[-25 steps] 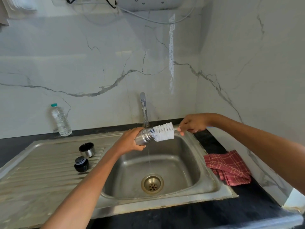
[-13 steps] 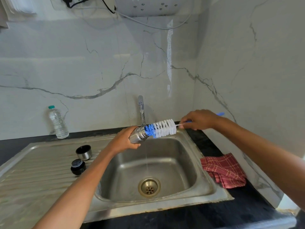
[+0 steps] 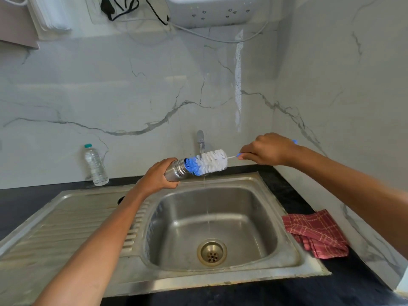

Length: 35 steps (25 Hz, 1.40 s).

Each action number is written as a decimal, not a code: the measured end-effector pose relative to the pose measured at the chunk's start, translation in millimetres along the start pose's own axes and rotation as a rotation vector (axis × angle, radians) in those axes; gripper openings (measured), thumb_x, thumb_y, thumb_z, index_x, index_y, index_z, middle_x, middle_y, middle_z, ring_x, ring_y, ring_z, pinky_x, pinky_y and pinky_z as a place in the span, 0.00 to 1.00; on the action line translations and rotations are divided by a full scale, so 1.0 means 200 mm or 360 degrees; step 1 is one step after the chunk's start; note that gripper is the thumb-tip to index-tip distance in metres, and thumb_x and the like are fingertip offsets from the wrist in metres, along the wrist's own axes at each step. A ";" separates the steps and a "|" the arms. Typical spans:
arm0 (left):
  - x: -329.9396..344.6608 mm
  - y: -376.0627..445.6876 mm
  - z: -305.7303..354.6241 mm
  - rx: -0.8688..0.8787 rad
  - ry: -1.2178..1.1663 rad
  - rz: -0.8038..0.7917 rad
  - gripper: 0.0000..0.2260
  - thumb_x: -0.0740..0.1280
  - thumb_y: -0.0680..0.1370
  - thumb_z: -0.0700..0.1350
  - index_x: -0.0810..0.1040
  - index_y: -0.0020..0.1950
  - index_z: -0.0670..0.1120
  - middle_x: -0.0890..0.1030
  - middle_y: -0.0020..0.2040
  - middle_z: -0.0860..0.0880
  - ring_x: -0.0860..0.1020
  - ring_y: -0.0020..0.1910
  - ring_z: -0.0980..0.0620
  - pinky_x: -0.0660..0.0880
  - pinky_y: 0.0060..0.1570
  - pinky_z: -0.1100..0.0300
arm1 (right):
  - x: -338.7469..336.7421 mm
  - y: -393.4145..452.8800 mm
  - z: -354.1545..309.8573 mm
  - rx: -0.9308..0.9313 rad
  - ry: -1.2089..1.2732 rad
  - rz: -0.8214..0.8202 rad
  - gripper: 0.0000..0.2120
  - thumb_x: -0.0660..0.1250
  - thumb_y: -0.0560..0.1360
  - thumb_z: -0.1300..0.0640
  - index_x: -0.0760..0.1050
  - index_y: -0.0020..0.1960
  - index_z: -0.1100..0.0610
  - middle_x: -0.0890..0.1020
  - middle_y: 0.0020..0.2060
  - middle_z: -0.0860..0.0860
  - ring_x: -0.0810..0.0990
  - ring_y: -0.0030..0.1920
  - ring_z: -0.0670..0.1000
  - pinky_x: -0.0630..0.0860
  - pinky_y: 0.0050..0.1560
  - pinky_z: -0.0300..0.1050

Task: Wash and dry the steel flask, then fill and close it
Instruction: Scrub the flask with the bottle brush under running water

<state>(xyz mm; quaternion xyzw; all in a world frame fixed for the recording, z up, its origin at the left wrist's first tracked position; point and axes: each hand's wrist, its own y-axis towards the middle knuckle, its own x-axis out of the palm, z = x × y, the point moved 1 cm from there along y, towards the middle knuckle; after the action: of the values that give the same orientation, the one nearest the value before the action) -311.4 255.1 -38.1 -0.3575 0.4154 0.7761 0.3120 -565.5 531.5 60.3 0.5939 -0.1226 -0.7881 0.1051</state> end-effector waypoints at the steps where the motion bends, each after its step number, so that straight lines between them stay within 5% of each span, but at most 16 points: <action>1: -0.03 0.00 0.00 -0.0009 -0.0029 -0.0020 0.34 0.80 0.68 0.47 0.71 0.71 0.54 0.78 0.60 0.55 0.78 0.54 0.52 0.77 0.55 0.54 | 0.00 -0.01 -0.01 -0.0143 -0.0313 0.0157 0.21 0.53 0.84 0.41 0.79 0.50 0.53 0.68 0.25 0.44 0.67 0.24 0.47 0.61 0.32 0.41; 5: -0.09 -0.04 -0.02 -0.0039 -0.0076 -0.0088 0.32 0.80 0.67 0.44 0.72 0.67 0.59 0.80 0.56 0.59 0.80 0.51 0.60 0.78 0.46 0.62 | 0.09 -0.06 0.03 -0.0577 -0.0722 0.0665 0.16 0.56 0.86 0.51 0.78 0.58 0.60 0.74 0.28 0.54 0.70 0.22 0.57 0.68 0.24 0.44; 8: -0.13 -0.03 -0.03 -0.0028 -0.0040 -0.0073 0.32 0.80 0.67 0.46 0.72 0.68 0.57 0.79 0.57 0.57 0.79 0.52 0.57 0.79 0.49 0.58 | 0.10 -0.02 0.01 -0.0400 -0.0606 0.0702 0.20 0.52 0.86 0.46 0.80 0.59 0.55 0.78 0.30 0.53 0.73 0.25 0.57 0.70 0.27 0.44; 10: -0.15 -0.01 -0.03 -0.0003 0.0066 -0.0058 0.33 0.80 0.68 0.48 0.71 0.70 0.55 0.78 0.58 0.56 0.77 0.54 0.53 0.76 0.53 0.55 | 0.06 0.03 0.00 0.0228 0.0129 0.0156 0.18 0.59 0.83 0.41 0.83 0.59 0.49 0.82 0.33 0.50 0.77 0.28 0.53 0.71 0.31 0.42; 12: -0.14 0.00 -0.03 0.0036 0.0201 -0.0063 0.34 0.79 0.68 0.50 0.69 0.72 0.55 0.76 0.58 0.56 0.74 0.55 0.52 0.71 0.56 0.53 | 0.03 0.07 0.01 0.0676 0.1174 -0.0674 0.18 0.63 0.82 0.41 0.83 0.59 0.52 0.79 0.30 0.51 0.69 0.23 0.49 0.66 0.26 0.40; 15: -0.11 -0.02 -0.05 0.0088 0.0304 -0.0050 0.35 0.79 0.68 0.51 0.69 0.72 0.56 0.75 0.57 0.57 0.72 0.55 0.52 0.69 0.58 0.54 | 0.05 0.06 0.01 0.0618 0.1592 -0.1164 0.20 0.60 0.83 0.42 0.84 0.58 0.54 0.68 0.26 0.51 0.58 0.22 0.47 0.58 0.22 0.38; 20: -0.10 -0.02 -0.07 0.0030 0.0149 -0.0140 0.35 0.79 0.68 0.49 0.69 0.71 0.57 0.76 0.58 0.56 0.75 0.55 0.53 0.75 0.54 0.54 | 0.07 0.07 0.00 0.0267 0.0857 -0.0405 0.16 0.61 0.84 0.45 0.83 0.48 0.51 0.70 0.26 0.44 0.67 0.27 0.46 0.63 0.33 0.40; 22: -0.09 -0.01 -0.05 0.0007 0.0077 -0.0175 0.34 0.79 0.67 0.48 0.70 0.70 0.58 0.77 0.58 0.57 0.77 0.54 0.54 0.77 0.52 0.55 | 0.05 0.04 -0.01 0.0166 0.0241 -0.0194 0.15 0.56 0.84 0.42 0.78 0.51 0.48 0.73 0.30 0.43 0.72 0.33 0.48 0.65 0.38 0.43; 25: -0.07 0.01 -0.01 -0.0057 -0.0060 -0.0229 0.32 0.78 0.67 0.48 0.70 0.68 0.62 0.79 0.56 0.59 0.80 0.51 0.59 0.79 0.48 0.60 | 0.06 -0.04 0.01 -0.0020 -0.0579 0.0172 0.19 0.53 0.84 0.40 0.77 0.58 0.49 0.76 0.30 0.48 0.69 0.27 0.53 0.62 0.32 0.43; 30: 0.05 0.07 0.07 -0.0105 -0.0184 -0.0376 0.32 0.79 0.70 0.50 0.69 0.71 0.60 0.81 0.57 0.58 0.82 0.50 0.59 0.78 0.49 0.61 | 0.13 -0.21 0.12 -0.0322 -0.0767 0.0745 0.13 0.58 0.80 0.60 0.76 0.61 0.59 0.72 0.28 0.54 0.66 0.21 0.56 0.58 0.26 0.41; 32: 0.09 0.09 0.08 -0.0114 -0.0228 -0.0388 0.32 0.79 0.70 0.51 0.69 0.70 0.60 0.82 0.57 0.56 0.82 0.51 0.58 0.79 0.51 0.59 | 0.13 -0.25 0.15 -0.0303 -0.0814 0.0708 0.13 0.59 0.81 0.60 0.76 0.63 0.56 0.73 0.29 0.54 0.68 0.23 0.55 0.59 0.27 0.41; 35: 0.11 0.10 0.10 -0.0123 -0.0243 -0.0334 0.33 0.79 0.70 0.49 0.69 0.71 0.58 0.82 0.58 0.55 0.82 0.51 0.57 0.79 0.51 0.59 | 0.11 -0.20 0.15 0.0265 -0.0255 0.0219 0.18 0.56 0.83 0.40 0.79 0.65 0.42 0.84 0.40 0.47 0.81 0.35 0.54 0.71 0.33 0.44</action>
<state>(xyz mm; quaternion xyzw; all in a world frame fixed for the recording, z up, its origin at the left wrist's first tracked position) -344.5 266.9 -40.7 -0.3505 0.3206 0.7795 0.4083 -602.0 565.5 35.1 0.5261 -0.2360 -0.8110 0.0990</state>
